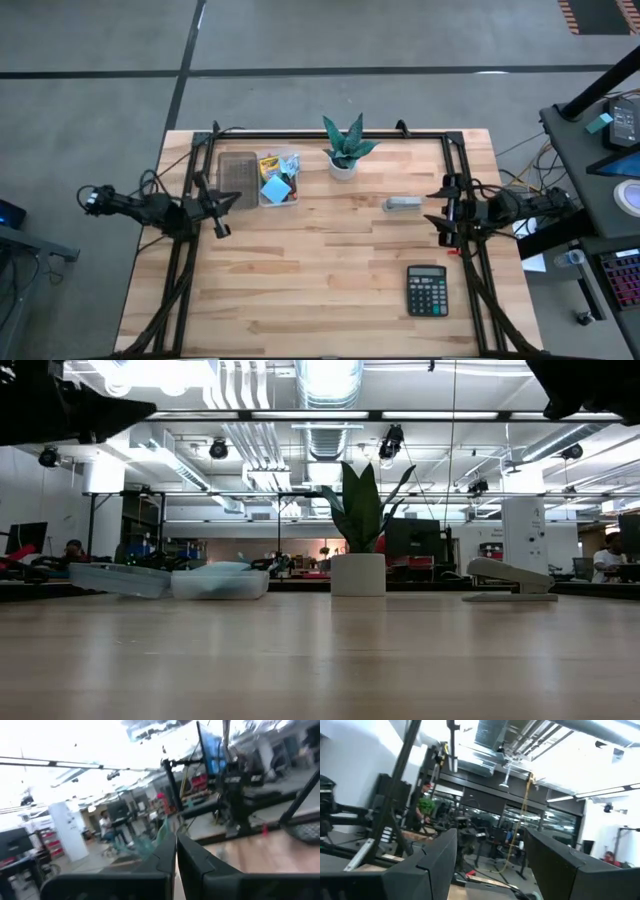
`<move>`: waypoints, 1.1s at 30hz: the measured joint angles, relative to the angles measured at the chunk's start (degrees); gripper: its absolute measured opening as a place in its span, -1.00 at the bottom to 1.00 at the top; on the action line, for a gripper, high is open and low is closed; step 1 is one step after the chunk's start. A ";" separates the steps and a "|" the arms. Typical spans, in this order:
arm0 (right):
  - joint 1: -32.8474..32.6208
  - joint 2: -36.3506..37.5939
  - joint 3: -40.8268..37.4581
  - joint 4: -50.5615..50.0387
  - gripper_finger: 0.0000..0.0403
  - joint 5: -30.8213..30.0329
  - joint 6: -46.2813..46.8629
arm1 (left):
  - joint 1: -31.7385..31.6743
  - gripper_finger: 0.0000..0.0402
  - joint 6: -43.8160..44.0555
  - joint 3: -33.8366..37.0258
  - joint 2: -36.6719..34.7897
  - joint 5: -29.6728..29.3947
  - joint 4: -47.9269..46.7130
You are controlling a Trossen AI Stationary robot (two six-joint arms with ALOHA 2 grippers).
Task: Pack school essentials
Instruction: Return to Home Position
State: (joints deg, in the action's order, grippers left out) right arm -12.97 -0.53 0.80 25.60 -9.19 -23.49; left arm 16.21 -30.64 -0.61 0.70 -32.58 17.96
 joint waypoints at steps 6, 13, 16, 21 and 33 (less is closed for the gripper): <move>-0.01 -0.01 0.00 -1.05 0.09 1.78 7.16 | 0.00 -1.00 0.12 0.11 3.46 -0.78 4.28; 0.00 -1.05 -0.02 -1.68 0.09 0.02 10.02 | 0.00 -1.00 0.16 0.16 5.20 -0.76 4.09; 0.00 -1.56 -0.02 -1.80 0.09 0.04 10.04 | 0.00 -1.00 0.18 0.18 5.98 -0.76 4.07; 0.00 -2.19 -0.04 -1.79 0.09 0.04 10.04 | 0.00 -1.00 0.20 0.21 7.54 -0.76 4.08; 0.96 0.50 -0.13 -16.95 0.09 0.11 8.22 | 0.00 -1.00 0.22 0.27 11.16 -0.69 4.04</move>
State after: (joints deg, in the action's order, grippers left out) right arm -12.01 -0.03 0.67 8.66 -9.08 -15.27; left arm 16.21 -30.42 -0.34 11.86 -33.28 22.00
